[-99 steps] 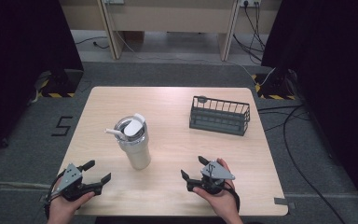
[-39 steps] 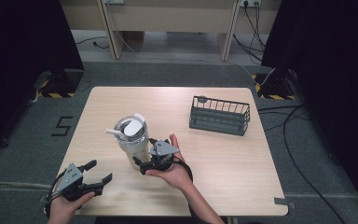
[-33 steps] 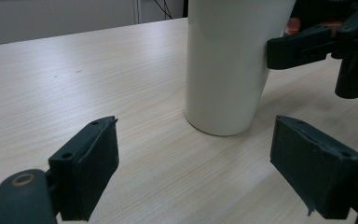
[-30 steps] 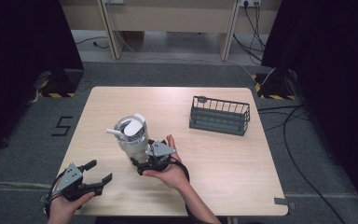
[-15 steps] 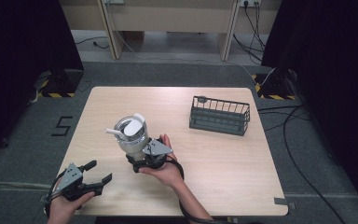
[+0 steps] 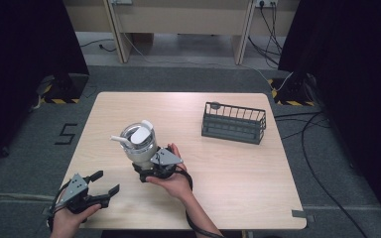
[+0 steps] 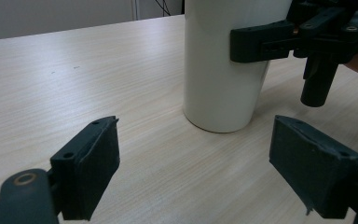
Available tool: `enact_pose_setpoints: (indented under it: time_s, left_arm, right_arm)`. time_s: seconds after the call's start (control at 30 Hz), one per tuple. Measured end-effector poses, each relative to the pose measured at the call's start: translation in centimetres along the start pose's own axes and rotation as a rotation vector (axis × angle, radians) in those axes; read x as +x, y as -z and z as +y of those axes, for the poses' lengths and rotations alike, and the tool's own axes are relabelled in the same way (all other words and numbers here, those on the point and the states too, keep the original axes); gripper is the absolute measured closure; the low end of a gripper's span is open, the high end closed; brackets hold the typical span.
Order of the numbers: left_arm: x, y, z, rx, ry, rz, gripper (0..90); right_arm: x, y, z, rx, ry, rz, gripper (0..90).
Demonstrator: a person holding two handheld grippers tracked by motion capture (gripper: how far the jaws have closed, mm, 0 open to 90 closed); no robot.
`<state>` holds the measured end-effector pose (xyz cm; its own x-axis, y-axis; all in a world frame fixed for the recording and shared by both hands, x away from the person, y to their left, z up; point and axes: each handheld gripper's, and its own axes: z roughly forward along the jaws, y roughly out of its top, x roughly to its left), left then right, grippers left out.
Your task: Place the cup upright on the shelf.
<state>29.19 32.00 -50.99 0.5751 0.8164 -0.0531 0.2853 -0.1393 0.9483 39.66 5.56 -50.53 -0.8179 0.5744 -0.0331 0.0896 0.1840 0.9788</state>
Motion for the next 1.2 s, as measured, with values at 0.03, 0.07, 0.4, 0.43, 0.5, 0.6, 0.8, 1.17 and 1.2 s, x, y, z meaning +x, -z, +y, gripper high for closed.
enact_pose_setpoints:
  time_s: [0.03, 0.07, 0.4, 0.43, 0.5, 0.6, 0.8, 1.17, 1.2]
  left_arm:
    - [0.0, 0.0, 0.0, 0.0, 0.0, 0.0, 15.3]
    - [0.0, 0.0, 0.0, 0.0, 0.0, 0.0, 15.4]
    - [0.1, 0.1, 0.0, -0.002, 0.001, -0.001, 15.6]
    - [0.1, 0.1, 0.0, -0.002, 0.001, 0.0, 15.6]
    - [0.1, 0.1, 0.0, -0.003, -0.001, 0.0, 15.6]
    - [0.1, 0.1, 0.0, -0.002, -0.002, -0.001, 15.7]
    - [0.1, 0.1, 0.0, -0.003, -0.001, 0.0, 15.7]
    - [0.0, 0.1, 0.0, -0.004, 0.001, 0.0, 15.9]
    - [0.0, 0.0, 0.0, -0.004, 0.002, -0.001, 15.9]
  right_arm:
    - [0.0, 0.0, 0.1, 0.004, 0.004, 0.0, 11.0]
    - [0.0, 0.0, 0.1, 0.004, 0.004, 0.0, 11.0]
    - [0.2, -0.4, 0.4, 0.008, -0.014, -0.013, 11.1]
    - [0.2, -0.5, 0.4, 0.001, -0.023, -0.006, 11.1]
    - [0.3, -0.5, 0.4, -0.001, -0.025, -0.006, 11.1]
    - [0.4, -0.6, 0.3, -0.007, -0.021, -0.013, 11.2]
    - [0.5, -0.5, 0.6, -0.034, -0.02, -0.017, 11.2]
    - [-0.2, 0.5, 2.1, -0.069, -0.024, -0.04, 11.2]
    - [-0.3, 0.6, 2.2, -0.07, -0.029, -0.042, 11.2]
